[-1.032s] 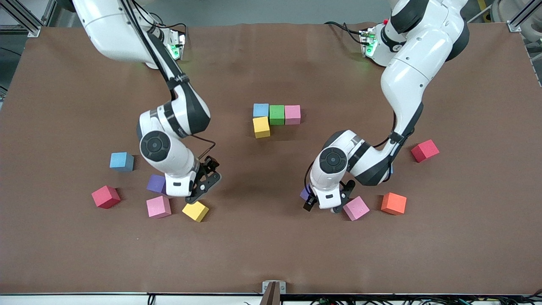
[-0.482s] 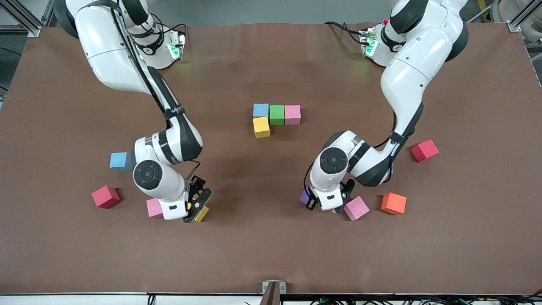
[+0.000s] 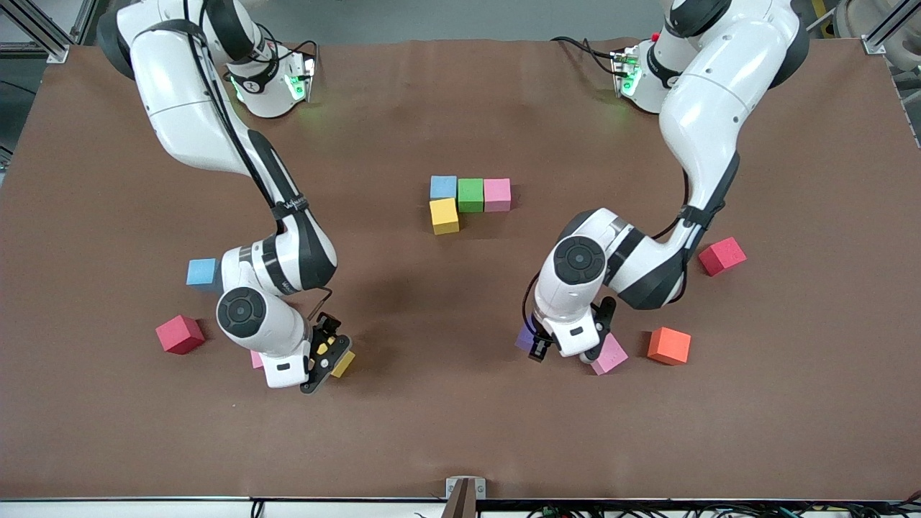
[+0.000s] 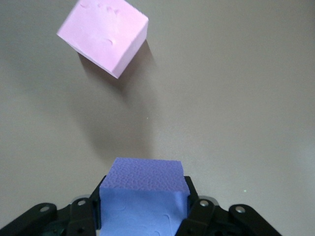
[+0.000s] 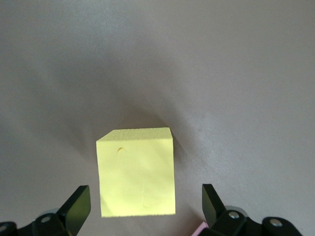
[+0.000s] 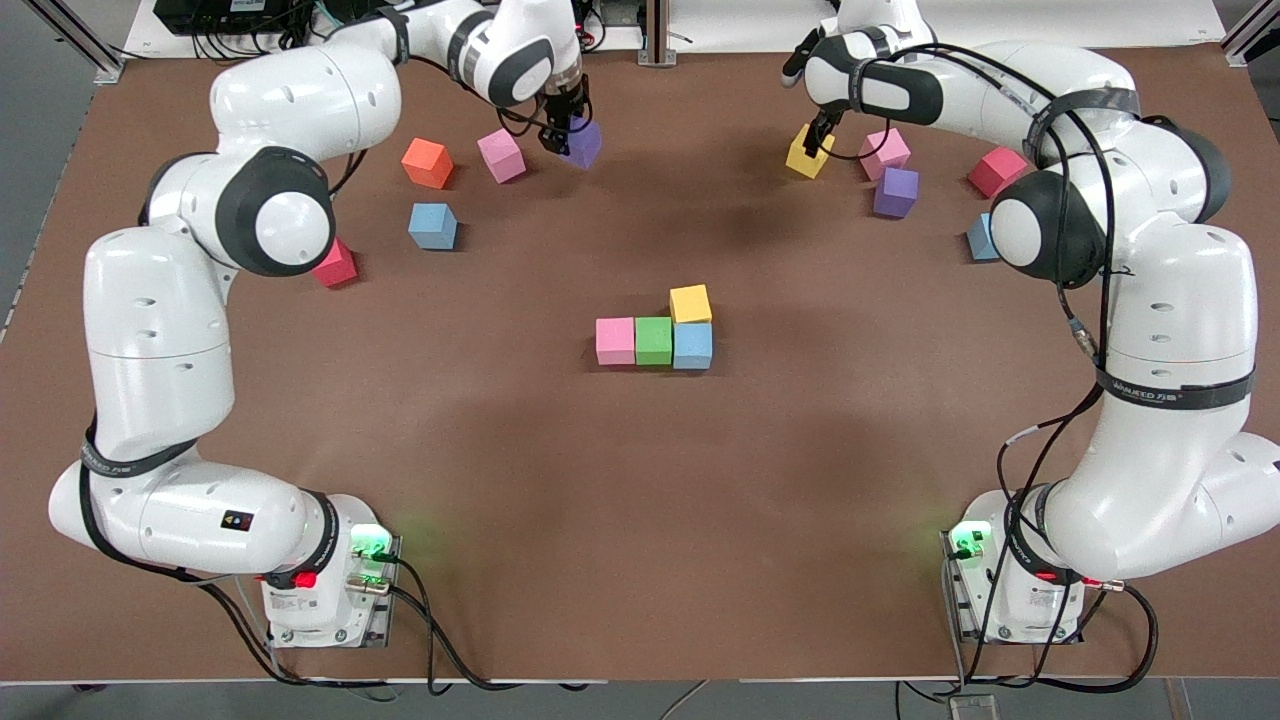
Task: Arrange 11 blocks into digit 3
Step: 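Grasp the second yellow cube with the right gripper while the left gripper holds purple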
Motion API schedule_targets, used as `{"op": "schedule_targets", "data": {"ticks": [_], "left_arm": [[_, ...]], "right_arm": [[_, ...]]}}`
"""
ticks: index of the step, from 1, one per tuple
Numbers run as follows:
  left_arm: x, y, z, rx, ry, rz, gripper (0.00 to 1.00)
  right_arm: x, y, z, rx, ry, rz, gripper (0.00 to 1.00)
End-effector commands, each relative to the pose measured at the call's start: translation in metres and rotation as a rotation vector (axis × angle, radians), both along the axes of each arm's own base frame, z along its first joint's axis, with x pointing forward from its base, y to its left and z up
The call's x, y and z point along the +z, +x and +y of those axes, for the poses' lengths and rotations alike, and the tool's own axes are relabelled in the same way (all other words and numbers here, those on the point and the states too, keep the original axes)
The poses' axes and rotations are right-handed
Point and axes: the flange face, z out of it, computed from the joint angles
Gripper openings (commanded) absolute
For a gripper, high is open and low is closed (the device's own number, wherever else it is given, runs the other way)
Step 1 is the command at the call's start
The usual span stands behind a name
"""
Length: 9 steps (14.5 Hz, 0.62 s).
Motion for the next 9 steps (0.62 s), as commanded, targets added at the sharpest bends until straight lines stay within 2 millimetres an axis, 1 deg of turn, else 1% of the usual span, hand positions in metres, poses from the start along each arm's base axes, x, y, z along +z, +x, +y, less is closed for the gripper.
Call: {"op": "schedule_targets", "data": {"ticks": [1,2,3,4,6,8,9], "left_arm": [[0.021,0.007,0.034,0.054,-0.045,0.032,0.00],[0.019,0.003,0.035,0.040,-0.061,0.052,0.00],[0.014,0.002,0.046,0.036,-0.061,0.068,0.00],[0.016,0.000,0.049,0.033,-0.077,0.078,0.00],[0.041,-0.011,0.034,0.018,-0.126,0.077,0.00],[0.045,-0.015,0.027,0.005,-0.121,0.070,0.00],[0.041,-0.017,0.027,0.000,-0.114,0.074,0.00]], "right_arm": [[-0.005,0.002,0.009,0.014,-0.008,0.001,1.00],[-0.009,0.002,0.009,0.014,-0.009,0.004,1.00],[-0.011,0.003,0.010,0.017,-0.009,0.003,1.00],[-0.013,0.005,0.010,0.017,-0.009,0.000,1.00],[-0.018,0.005,0.012,0.017,-0.010,0.004,1.00],[-0.026,0.004,0.016,0.022,-0.007,0.000,1.00],[-0.030,0.004,0.018,0.024,-0.007,-0.003,0.98]]}}
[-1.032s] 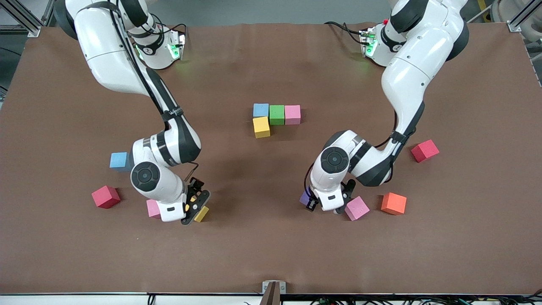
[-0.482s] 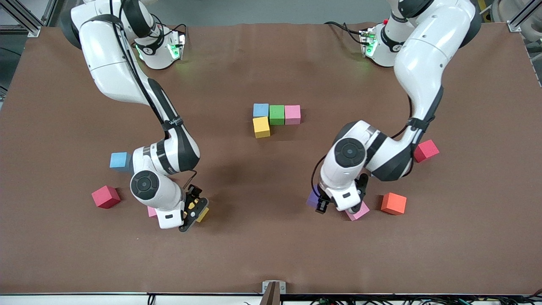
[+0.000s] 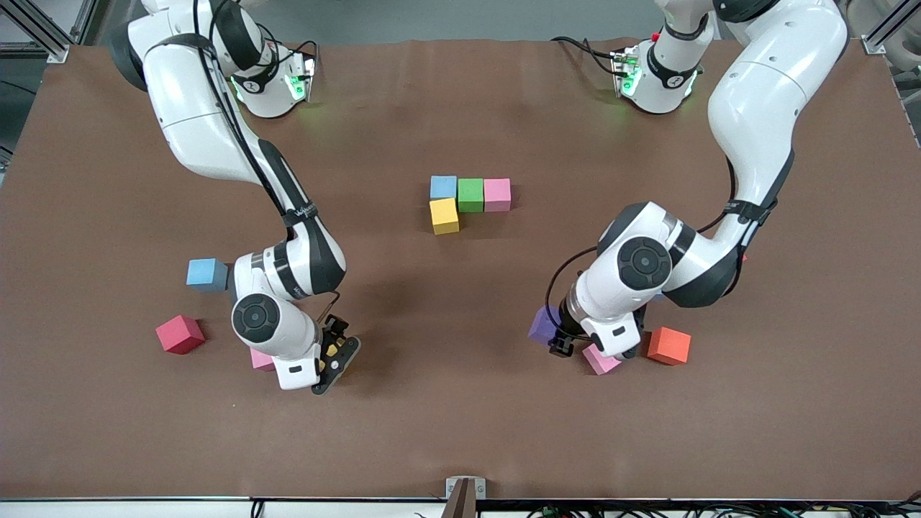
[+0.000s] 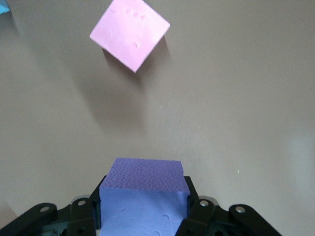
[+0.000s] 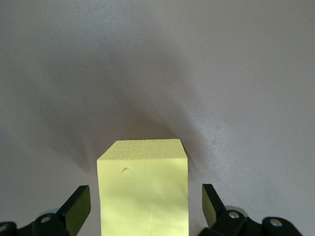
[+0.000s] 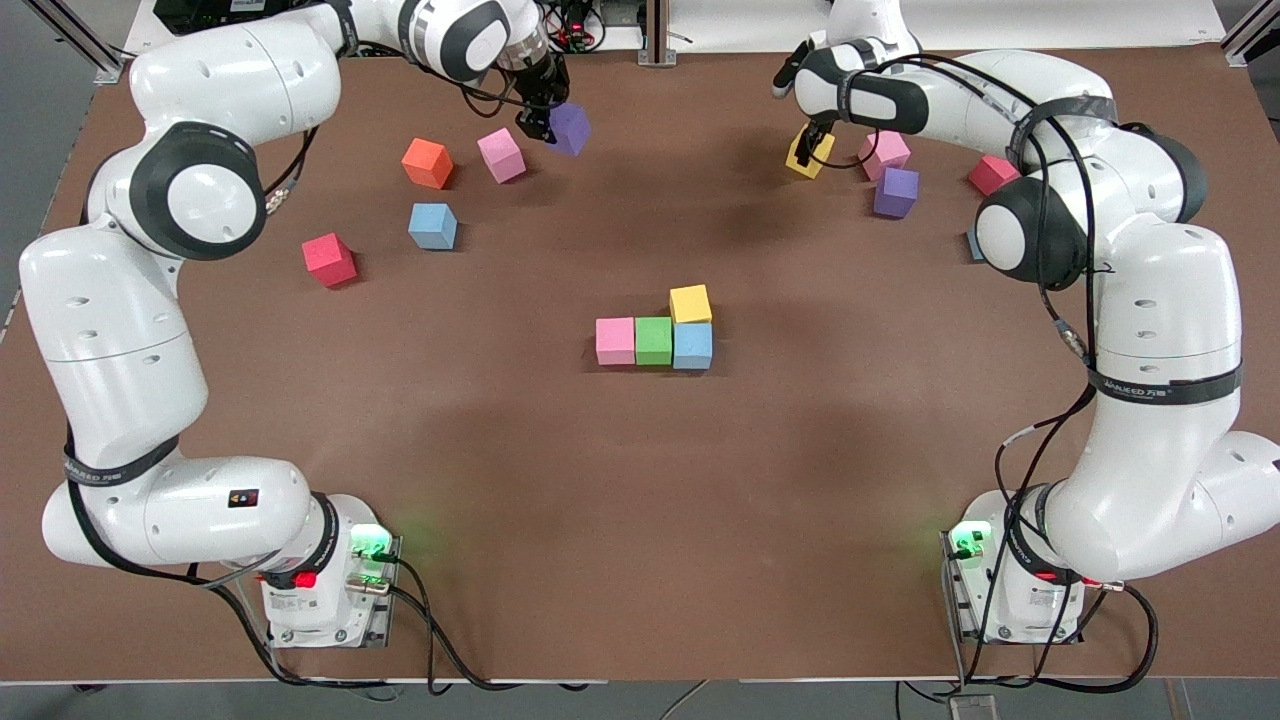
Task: Arrange 11 blocks into digit 3
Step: 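Grasp the second yellow cube with the right gripper while the left gripper holds purple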
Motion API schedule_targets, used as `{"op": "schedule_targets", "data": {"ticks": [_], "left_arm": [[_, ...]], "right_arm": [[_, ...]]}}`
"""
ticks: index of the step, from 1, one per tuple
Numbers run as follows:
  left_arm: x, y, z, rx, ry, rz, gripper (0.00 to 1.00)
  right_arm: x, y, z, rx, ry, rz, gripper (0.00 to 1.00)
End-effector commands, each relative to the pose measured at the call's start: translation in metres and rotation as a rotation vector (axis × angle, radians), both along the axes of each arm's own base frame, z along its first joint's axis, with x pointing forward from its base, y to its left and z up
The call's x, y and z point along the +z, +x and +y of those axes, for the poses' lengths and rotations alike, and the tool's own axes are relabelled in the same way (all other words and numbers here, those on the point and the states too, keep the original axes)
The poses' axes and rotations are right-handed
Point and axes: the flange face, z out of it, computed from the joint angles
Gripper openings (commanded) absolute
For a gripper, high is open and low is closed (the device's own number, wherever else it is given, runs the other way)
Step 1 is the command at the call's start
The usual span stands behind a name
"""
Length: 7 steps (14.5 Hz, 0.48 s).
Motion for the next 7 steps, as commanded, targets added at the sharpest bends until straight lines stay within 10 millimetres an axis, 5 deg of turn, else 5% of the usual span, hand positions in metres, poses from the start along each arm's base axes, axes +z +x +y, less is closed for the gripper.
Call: {"op": "schedule_targets", "data": {"ticks": [1,4,7], "left_arm": [[0.003,-0.012,-0.003,-0.031,0.036,-0.008,0.00],[-0.007,-0.011,-0.005,-0.045,0.053,-0.012,0.00],[-0.019,-0.011,-0.005,-0.063,0.082,-0.020,0.00]], "right_arm": [[-0.009,0.002,0.012,0.015,-0.003,-0.014,0.78],[-0.010,0.000,0.015,0.013,0.002,-0.009,0.32],[0.006,-0.005,0.030,-0.045,0.017,-0.004,0.25]]}}
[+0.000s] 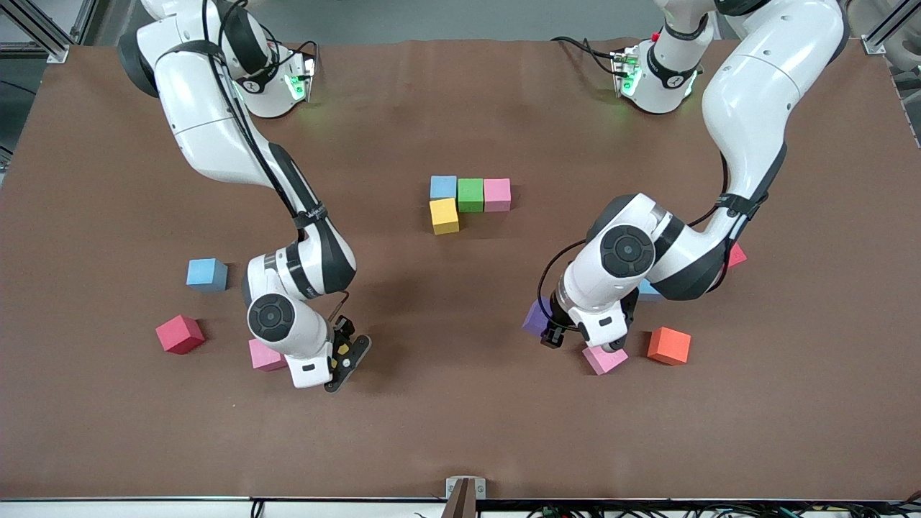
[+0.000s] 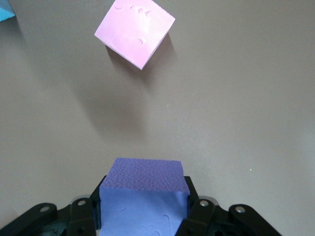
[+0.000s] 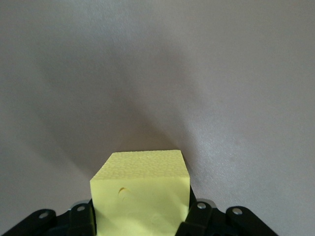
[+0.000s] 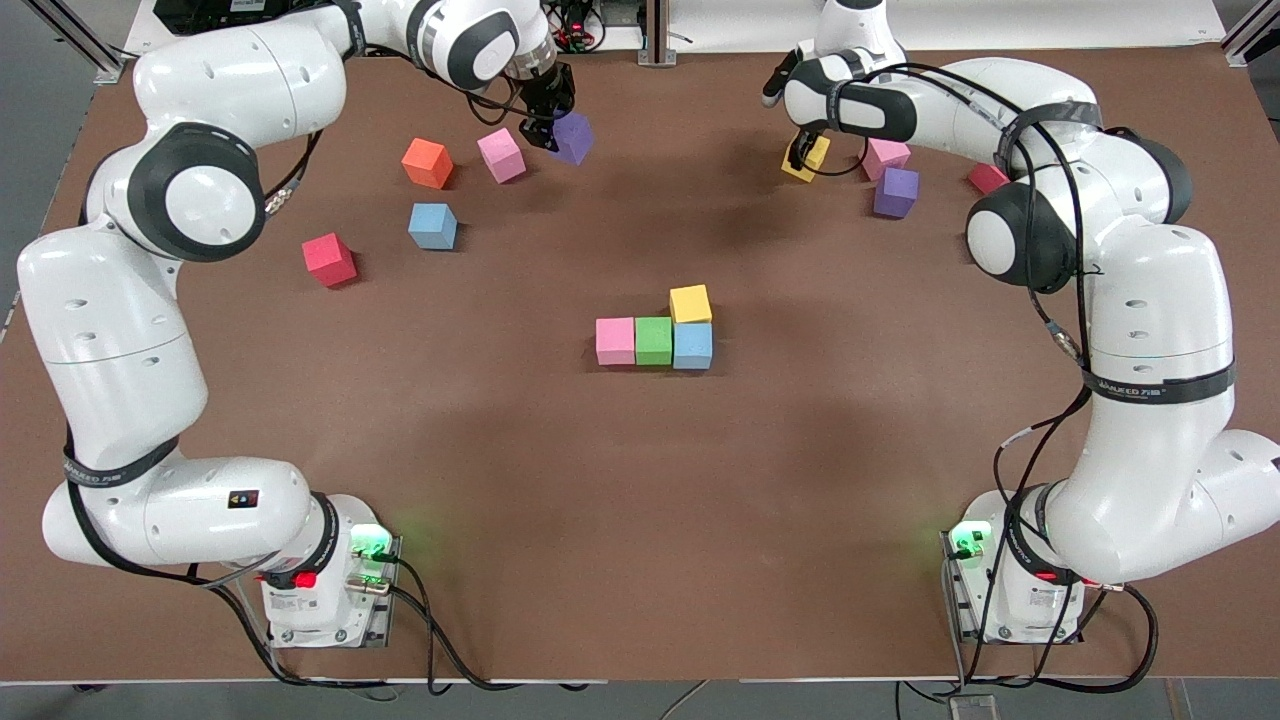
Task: Arrange 11 blocks into digit 3
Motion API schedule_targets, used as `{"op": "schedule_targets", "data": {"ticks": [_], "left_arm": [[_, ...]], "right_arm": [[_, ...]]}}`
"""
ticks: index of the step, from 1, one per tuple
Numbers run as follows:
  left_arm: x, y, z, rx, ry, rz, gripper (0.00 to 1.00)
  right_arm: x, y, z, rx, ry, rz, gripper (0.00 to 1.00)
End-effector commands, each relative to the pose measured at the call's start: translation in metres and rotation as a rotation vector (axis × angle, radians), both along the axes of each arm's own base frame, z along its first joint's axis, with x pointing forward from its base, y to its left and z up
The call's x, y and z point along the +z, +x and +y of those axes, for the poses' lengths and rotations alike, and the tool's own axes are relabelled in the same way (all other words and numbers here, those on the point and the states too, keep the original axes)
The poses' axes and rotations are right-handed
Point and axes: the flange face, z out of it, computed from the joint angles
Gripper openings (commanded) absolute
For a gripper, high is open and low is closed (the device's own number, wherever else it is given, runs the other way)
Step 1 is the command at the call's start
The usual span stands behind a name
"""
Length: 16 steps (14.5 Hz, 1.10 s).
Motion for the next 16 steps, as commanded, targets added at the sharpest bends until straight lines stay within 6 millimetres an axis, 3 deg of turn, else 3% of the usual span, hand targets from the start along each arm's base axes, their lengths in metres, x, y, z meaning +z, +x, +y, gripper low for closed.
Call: {"op": "schedule_targets", "data": {"ticks": [1,4,9,13,16], "left_arm": [[-0.007,-0.003,-0.002,-0.025,0.036,-0.016,0.00],[-0.005,-0.009,-0.015,-0.035,0.034,-0.017,0.00],[-0.003,-0.013,-0.019,-0.002,0.034,-0.016,0.00],[-0.001,-0.012,-0.021,0.020,0.032,-0.019,0.00],[-0.003,-0.009,-0.018,0.013,0.035,-0.023,0.00]], "right_arm": [[0.020,-0.008,0.021,-0.096,0.007,0.020,0.25],[0.034,-0.034,0.059,-0.267,-0.013,0.088,0.25],[0.025,-0.092,0.140,-0.607,-0.043,0.115,0.25],[0.014,-0.139,0.167,-0.692,-0.028,0.130,0.25],[0.017,-0.169,0.188,-0.740,-0.037,0.133,0.25]]}}
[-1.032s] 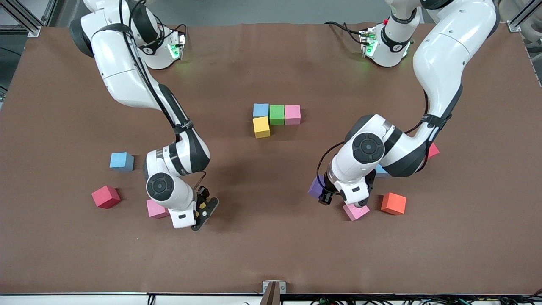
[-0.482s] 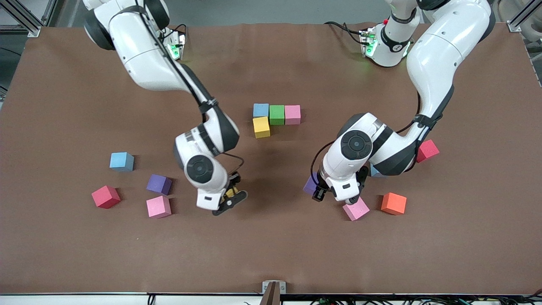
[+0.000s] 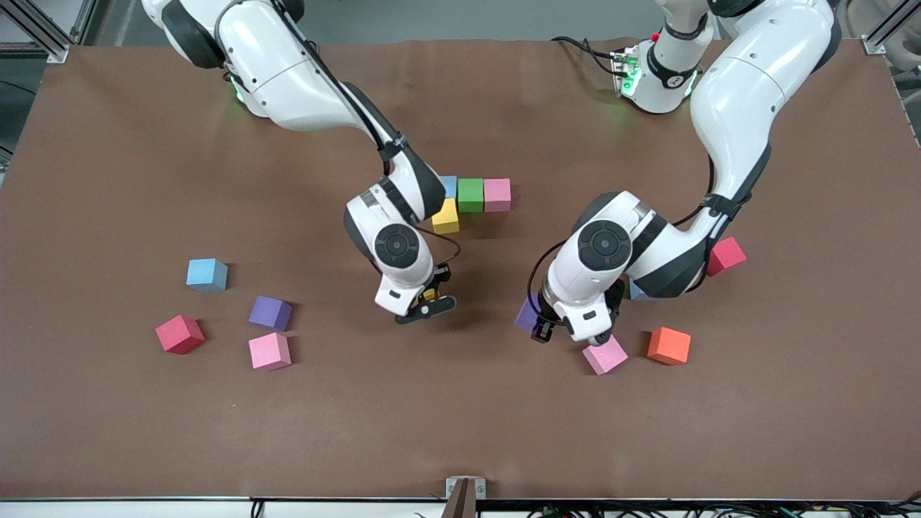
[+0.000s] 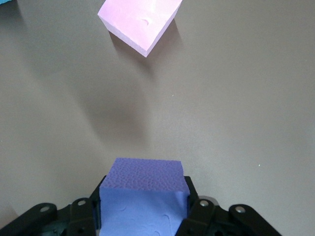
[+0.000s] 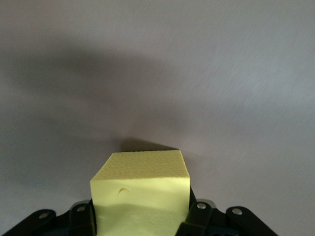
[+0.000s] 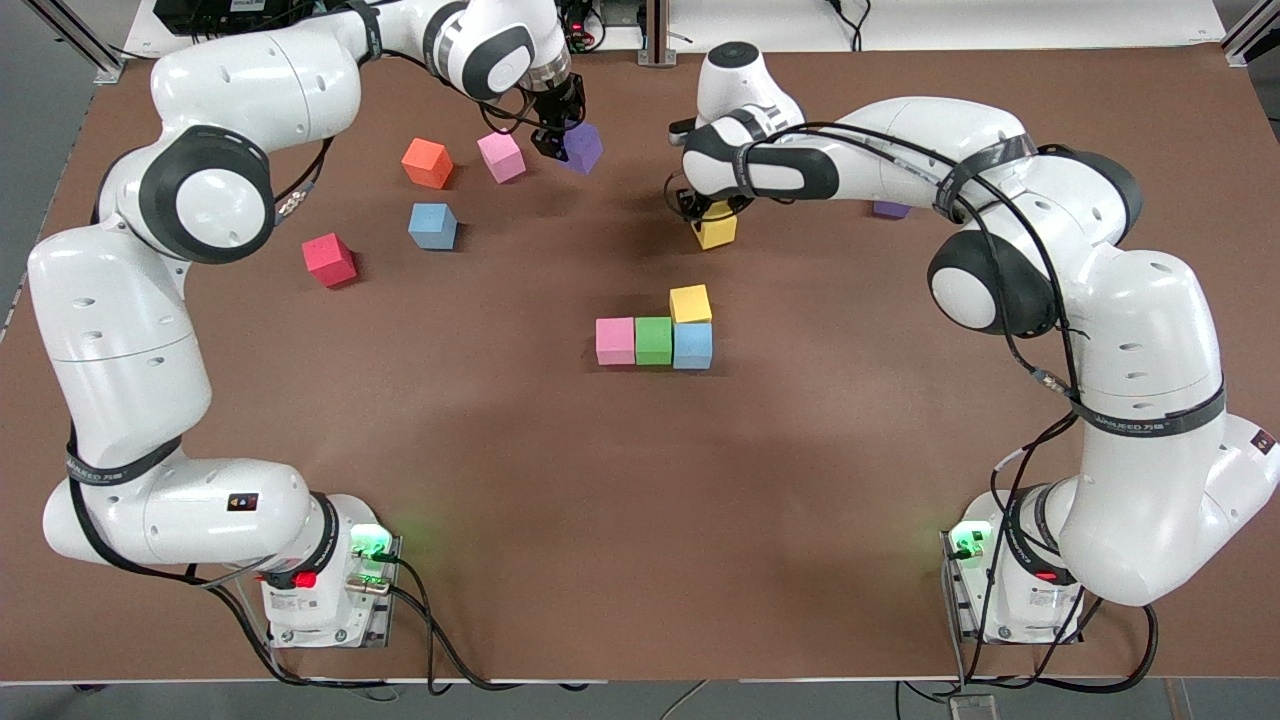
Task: Arrange 11 blocks into digit 3
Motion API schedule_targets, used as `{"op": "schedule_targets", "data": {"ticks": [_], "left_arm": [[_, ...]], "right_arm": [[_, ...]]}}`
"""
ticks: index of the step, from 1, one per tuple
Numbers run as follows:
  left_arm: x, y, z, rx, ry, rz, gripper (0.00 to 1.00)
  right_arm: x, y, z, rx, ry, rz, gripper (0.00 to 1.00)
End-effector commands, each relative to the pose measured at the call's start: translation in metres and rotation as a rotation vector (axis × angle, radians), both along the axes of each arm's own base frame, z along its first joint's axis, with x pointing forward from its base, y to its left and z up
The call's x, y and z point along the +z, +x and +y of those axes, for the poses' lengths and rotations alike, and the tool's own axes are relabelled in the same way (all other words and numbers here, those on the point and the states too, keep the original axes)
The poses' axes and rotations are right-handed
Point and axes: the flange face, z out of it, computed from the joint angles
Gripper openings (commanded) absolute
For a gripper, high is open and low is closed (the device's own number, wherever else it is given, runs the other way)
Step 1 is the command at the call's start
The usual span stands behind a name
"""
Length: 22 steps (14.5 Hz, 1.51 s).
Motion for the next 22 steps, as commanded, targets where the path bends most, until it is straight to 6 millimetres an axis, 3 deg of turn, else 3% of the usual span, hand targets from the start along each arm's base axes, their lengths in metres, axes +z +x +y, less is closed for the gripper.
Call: {"op": "schedule_targets", "data": {"ticks": [1,5,12,16,20,22], "left_arm": [[0.002,0.001,0.001,-0.002,0.020,-0.021,0.00],[0.003,0.015,0.007,0.003,0.015,-0.042,0.00],[0.007,0.016,0.007,-0.009,0.023,-0.054,0.00],[0.008,0.013,0.004,-0.017,0.031,-0.053,0.00],[-0.005,0.007,0.002,-0.031,0.083,-0.036,0.01],[-0.013,-0.005,-0.018,-0.066,0.088,-0.030,0.01]], "right_arm": [[0.018,-0.036,0.005,-0.046,-0.004,0.005,0.25],[0.029,-0.063,0.020,-0.113,0.009,-0.021,0.25],[0.023,-0.065,0.024,-0.196,0.028,-0.052,0.24],[0.016,-0.072,0.029,-0.253,0.025,-0.051,0.24],[0.006,-0.089,0.035,-0.230,0.012,-0.042,0.25],[0.003,-0.094,0.039,-0.219,0.008,-0.039,0.25]]}}
